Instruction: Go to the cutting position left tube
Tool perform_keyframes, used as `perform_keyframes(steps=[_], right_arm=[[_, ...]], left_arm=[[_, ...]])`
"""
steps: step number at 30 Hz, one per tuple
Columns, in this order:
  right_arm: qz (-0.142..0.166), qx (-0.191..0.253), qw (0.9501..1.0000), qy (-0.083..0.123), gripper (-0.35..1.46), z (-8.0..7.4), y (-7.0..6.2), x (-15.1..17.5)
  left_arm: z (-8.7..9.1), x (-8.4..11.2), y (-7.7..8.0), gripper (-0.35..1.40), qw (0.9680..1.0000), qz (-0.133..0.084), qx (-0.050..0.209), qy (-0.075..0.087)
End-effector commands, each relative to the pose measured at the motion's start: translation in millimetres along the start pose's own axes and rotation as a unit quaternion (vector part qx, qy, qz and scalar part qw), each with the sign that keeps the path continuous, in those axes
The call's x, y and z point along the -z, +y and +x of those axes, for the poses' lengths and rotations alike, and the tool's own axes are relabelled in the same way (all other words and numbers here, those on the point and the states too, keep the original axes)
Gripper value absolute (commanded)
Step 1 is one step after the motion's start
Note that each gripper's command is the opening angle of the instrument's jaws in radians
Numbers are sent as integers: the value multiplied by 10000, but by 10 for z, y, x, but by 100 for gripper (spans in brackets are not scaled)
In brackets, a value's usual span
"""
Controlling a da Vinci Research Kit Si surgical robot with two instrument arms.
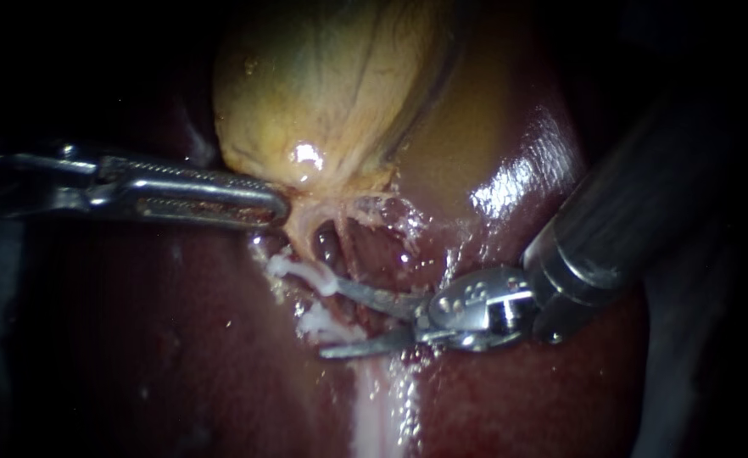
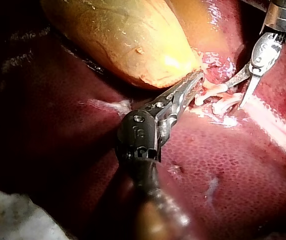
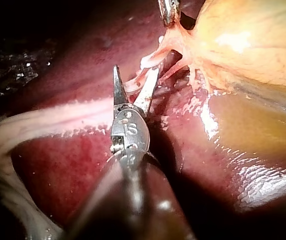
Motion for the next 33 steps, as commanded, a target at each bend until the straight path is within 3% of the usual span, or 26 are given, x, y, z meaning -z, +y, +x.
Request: perform_keyframes(steps=[1, 20, 33], right_arm=[[29, -28, 10000, 0, 143, 1, 0, -2], [408, -226, 9989, -83, 141, 24, 14, -45], [517, -271, 9983, -83, 140, 24, 18, -54]], left_arm=[[0, 0, 0, -35, 10000, 7, 4, 0], [1, -5, 3, -35, 10000, 27, 10, 8], [2, -6, 3, -35, 10000, 30, 11, 9]])
